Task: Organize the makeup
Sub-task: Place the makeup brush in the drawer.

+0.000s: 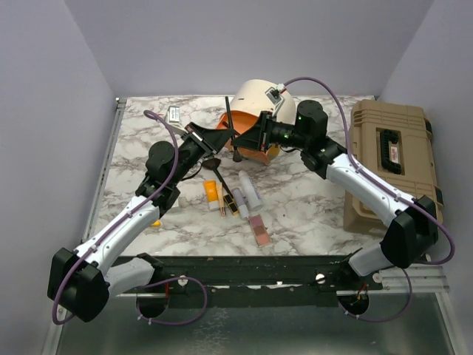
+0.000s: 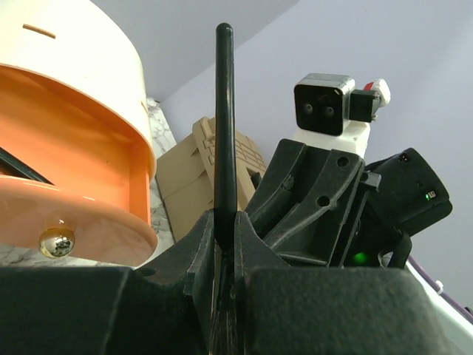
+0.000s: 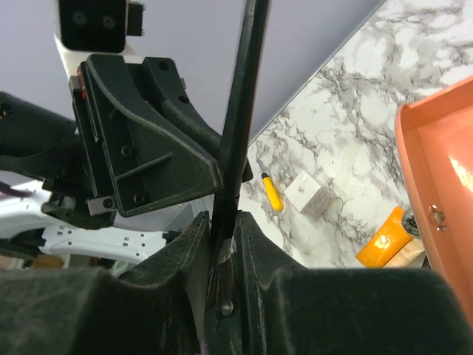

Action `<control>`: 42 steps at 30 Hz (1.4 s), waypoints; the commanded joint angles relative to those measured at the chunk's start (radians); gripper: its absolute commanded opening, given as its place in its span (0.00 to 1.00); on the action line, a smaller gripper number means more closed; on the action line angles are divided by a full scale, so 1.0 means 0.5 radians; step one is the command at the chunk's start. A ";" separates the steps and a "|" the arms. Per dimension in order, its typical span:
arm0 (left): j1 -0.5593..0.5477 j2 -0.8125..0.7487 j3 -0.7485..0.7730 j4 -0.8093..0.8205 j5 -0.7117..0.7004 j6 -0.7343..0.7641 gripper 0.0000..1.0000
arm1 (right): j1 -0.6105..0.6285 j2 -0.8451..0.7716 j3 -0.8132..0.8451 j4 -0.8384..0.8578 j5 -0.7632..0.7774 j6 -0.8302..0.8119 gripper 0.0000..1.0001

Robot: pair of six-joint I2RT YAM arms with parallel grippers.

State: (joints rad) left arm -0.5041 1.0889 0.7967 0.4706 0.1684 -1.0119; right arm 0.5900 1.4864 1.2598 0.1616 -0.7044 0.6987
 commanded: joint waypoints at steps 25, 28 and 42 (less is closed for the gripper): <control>0.131 -0.143 0.055 -0.564 -0.152 0.307 0.97 | 0.007 0.010 0.350 -0.912 0.638 -0.495 0.00; 0.134 -0.098 0.082 -0.713 -0.133 0.416 0.90 | 0.006 0.067 0.530 -1.151 0.788 -0.629 0.00; -0.046 0.420 0.464 -1.322 -0.115 0.819 0.71 | 0.007 0.561 1.428 -2.054 0.990 -1.266 0.00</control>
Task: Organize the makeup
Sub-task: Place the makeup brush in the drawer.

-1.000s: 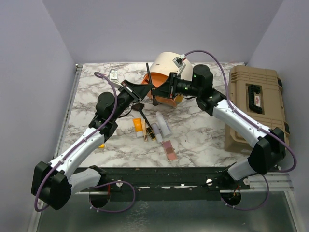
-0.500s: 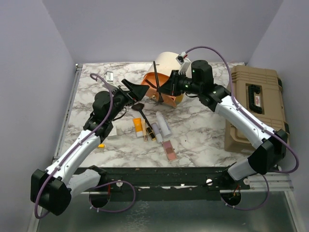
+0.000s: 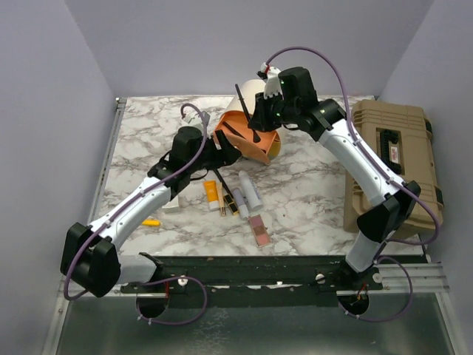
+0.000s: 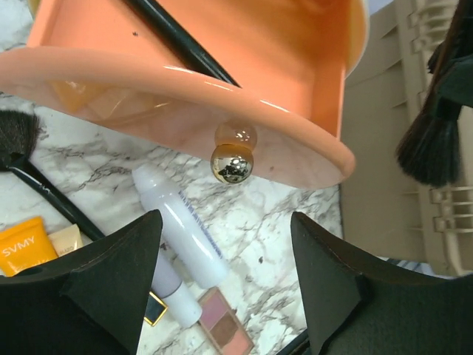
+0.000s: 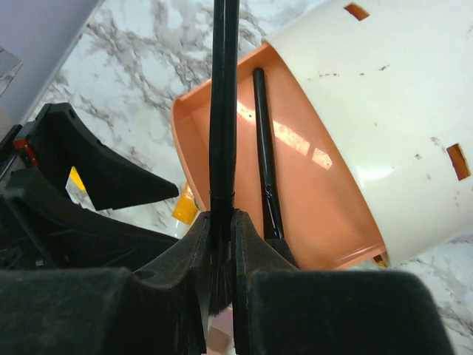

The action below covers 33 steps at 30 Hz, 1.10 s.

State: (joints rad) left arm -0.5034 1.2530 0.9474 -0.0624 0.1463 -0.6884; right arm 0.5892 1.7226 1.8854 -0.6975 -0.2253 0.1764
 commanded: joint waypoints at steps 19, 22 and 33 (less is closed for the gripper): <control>-0.125 0.267 0.297 -0.162 -0.278 0.180 0.48 | 0.005 0.215 0.182 -0.367 0.205 -0.307 0.01; -0.125 0.291 0.335 -0.122 -0.276 0.203 0.47 | 0.009 0.225 0.152 -0.364 0.166 -0.321 0.01; -0.125 0.332 0.314 -0.055 -0.203 0.221 0.30 | 0.007 0.354 0.245 -0.455 0.238 -0.334 0.03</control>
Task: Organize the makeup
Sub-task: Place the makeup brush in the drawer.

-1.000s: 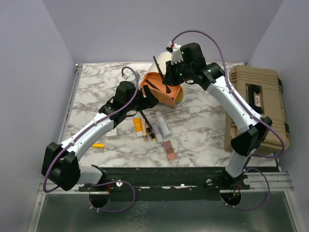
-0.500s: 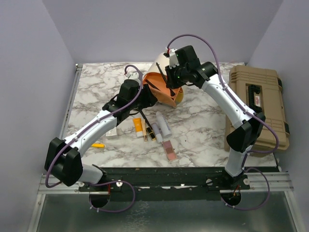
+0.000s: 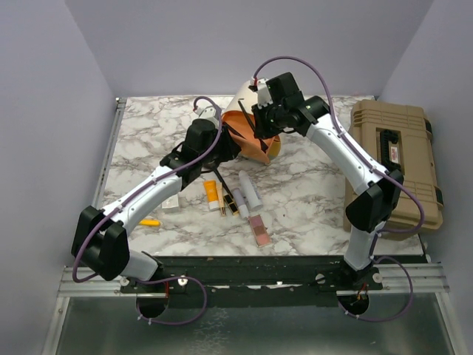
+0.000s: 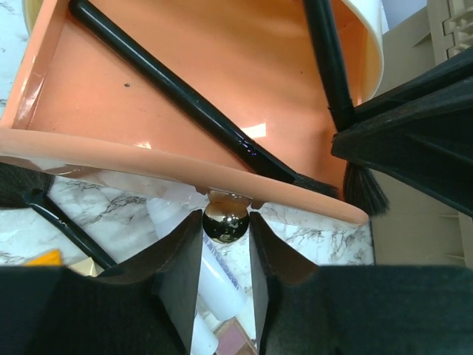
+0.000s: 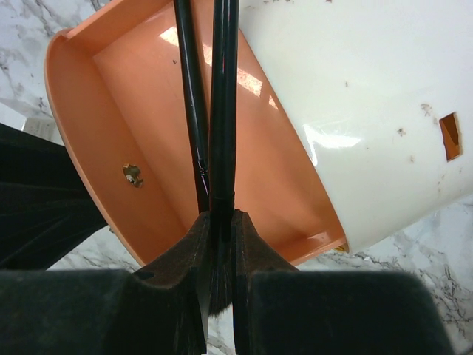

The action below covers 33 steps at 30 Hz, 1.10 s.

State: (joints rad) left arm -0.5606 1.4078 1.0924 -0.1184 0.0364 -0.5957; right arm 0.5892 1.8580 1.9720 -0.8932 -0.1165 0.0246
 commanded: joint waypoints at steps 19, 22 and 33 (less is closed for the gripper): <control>-0.011 -0.033 0.007 0.054 0.080 0.086 0.00 | 0.007 0.091 0.115 -0.058 -0.146 -0.015 0.09; -0.011 -0.042 0.005 0.056 0.079 0.090 0.00 | 0.009 0.094 0.121 -0.066 -0.122 -0.029 0.10; -0.011 -0.018 0.035 0.056 0.128 0.083 0.00 | 0.009 0.156 0.179 -0.134 -0.062 -0.084 0.13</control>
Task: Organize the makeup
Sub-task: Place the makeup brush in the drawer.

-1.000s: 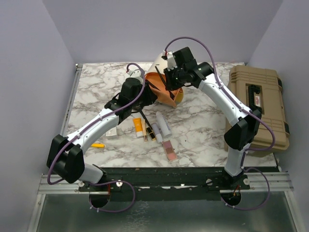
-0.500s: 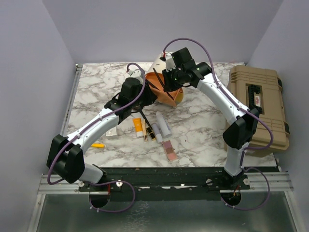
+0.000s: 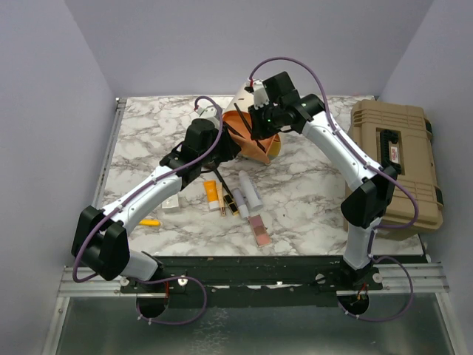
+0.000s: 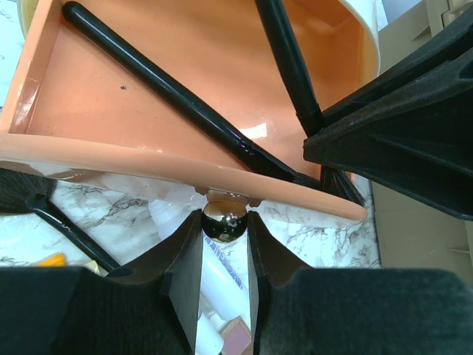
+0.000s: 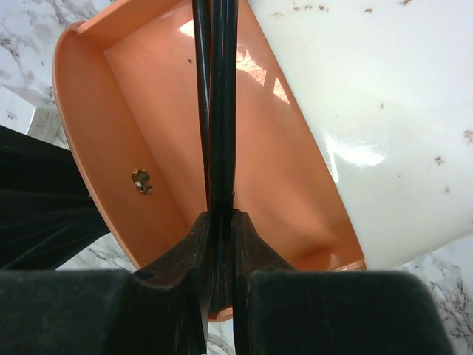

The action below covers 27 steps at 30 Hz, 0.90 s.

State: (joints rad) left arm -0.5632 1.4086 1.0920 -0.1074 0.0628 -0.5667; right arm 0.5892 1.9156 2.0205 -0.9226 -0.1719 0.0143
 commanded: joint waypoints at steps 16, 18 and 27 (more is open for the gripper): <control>-0.006 -0.054 0.050 0.031 0.135 -0.019 0.00 | 0.008 -0.019 0.006 0.005 0.107 -0.036 0.33; -0.006 -0.060 0.042 0.030 0.130 -0.020 0.00 | 0.008 -0.035 0.000 0.035 0.115 -0.034 0.32; -0.006 -0.060 0.037 0.030 0.118 -0.006 0.06 | 0.009 -0.291 -0.269 0.389 0.048 0.184 0.30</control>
State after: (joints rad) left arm -0.5632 1.4086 1.0920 -0.1078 0.0872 -0.5682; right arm 0.5892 1.8519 1.9259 -0.8295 -0.1413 0.0566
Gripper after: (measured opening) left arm 0.269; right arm 0.298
